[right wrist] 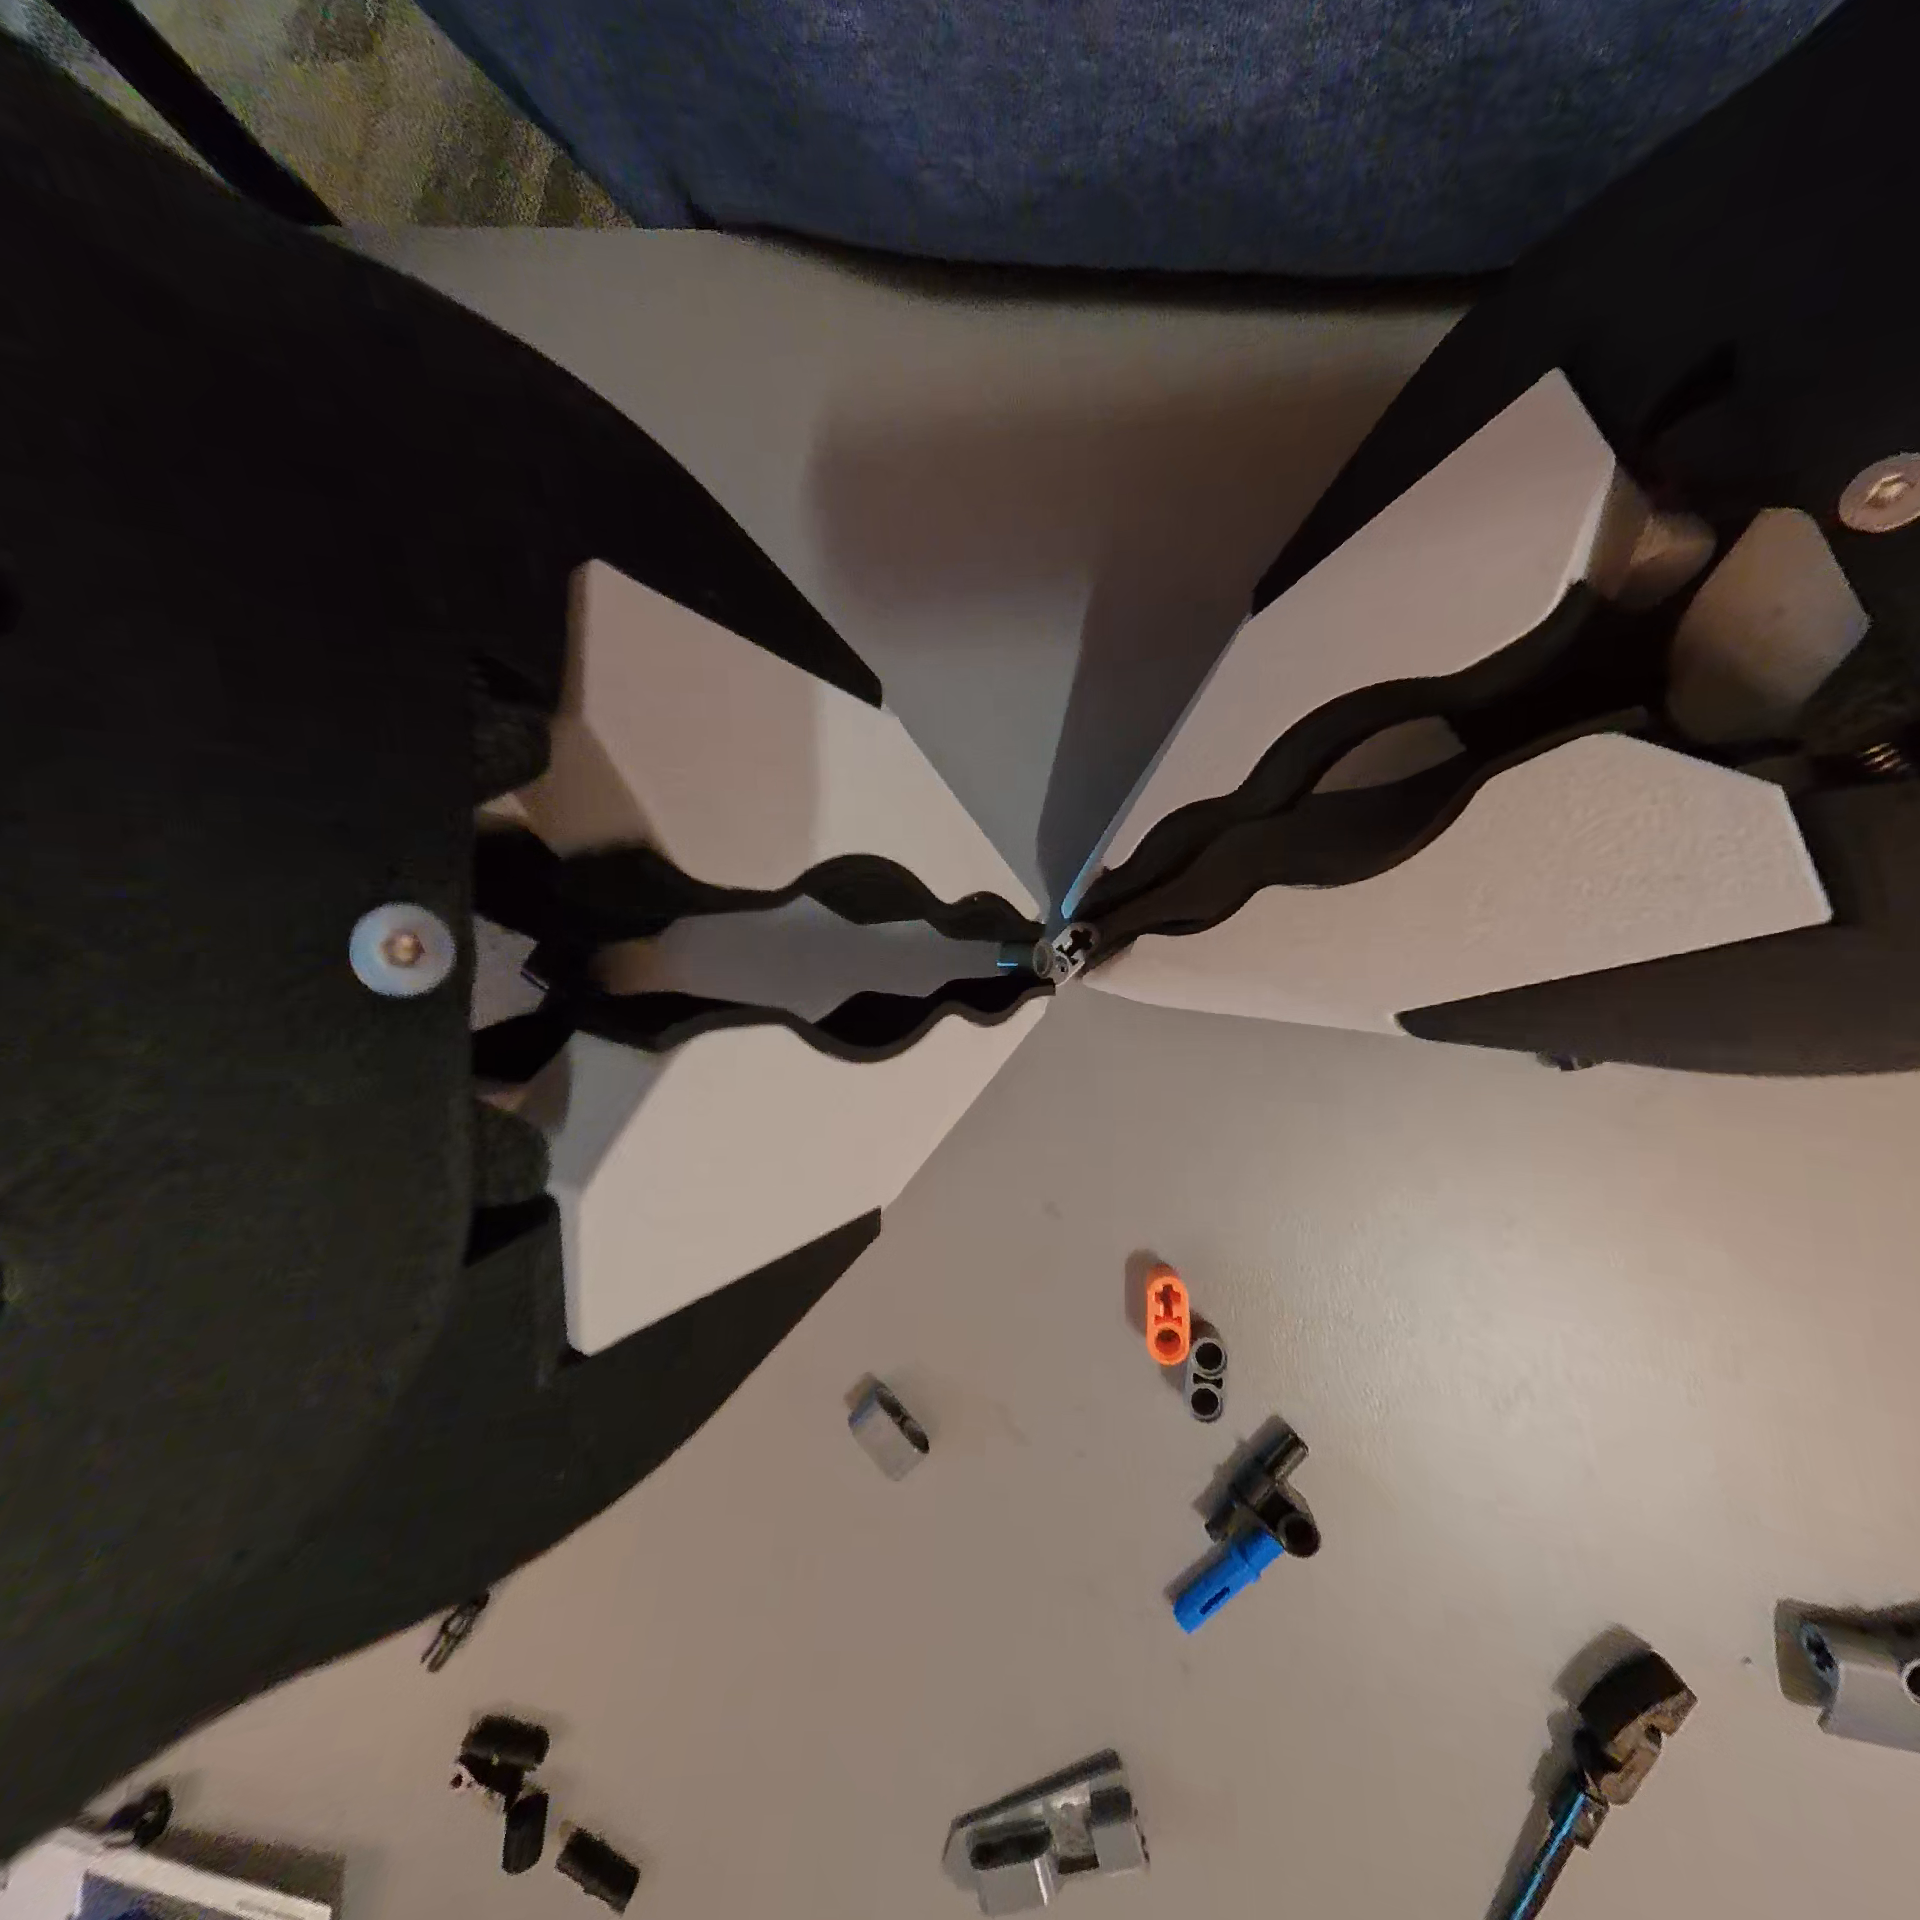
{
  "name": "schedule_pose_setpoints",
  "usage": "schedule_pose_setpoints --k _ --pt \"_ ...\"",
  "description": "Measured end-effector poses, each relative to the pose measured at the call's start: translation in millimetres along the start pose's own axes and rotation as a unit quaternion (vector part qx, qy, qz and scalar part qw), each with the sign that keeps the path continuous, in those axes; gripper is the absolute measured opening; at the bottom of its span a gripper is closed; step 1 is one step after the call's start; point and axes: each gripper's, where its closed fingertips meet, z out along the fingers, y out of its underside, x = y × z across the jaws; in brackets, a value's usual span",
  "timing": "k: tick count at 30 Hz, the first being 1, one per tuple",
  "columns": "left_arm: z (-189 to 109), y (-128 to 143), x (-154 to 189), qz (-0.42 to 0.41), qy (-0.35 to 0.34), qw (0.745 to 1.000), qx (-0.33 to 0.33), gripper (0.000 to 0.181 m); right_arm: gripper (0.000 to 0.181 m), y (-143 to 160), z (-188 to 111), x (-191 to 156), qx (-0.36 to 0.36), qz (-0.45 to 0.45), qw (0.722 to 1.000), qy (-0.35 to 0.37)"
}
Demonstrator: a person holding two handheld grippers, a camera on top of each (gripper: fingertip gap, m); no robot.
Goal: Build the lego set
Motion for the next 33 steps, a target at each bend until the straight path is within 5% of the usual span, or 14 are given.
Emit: schedule_pose_setpoints --k 13,18,26,33 --pt "-8.6 -6.2 -4.6 -0.015 -0.014 0.999 0.026 0.026 0.004 4.0 -43.0 -2.5 0.196 0.079 0.977 0.037" --pt "-25.9 -34.5 -8.2 -0.077 0.021 0.992 0.096 0.023 0.004 -12.2 -63.8 -3.1 0.284 0.042 0.953 0.094" --pt "-58.2 -75.8 -6.4 -0.232 0.184 0.926 0.234 0.014 0.004 -27.9 -84.9 -15.0 0.341 -0.038 0.929 0.14" --pt "-70.4 -92.7 2.6 -0.286 0.288 0.871 0.279 0.004 0.004 -37.3 -92.3 -24.8 0.364 -0.086 0.914 0.154"
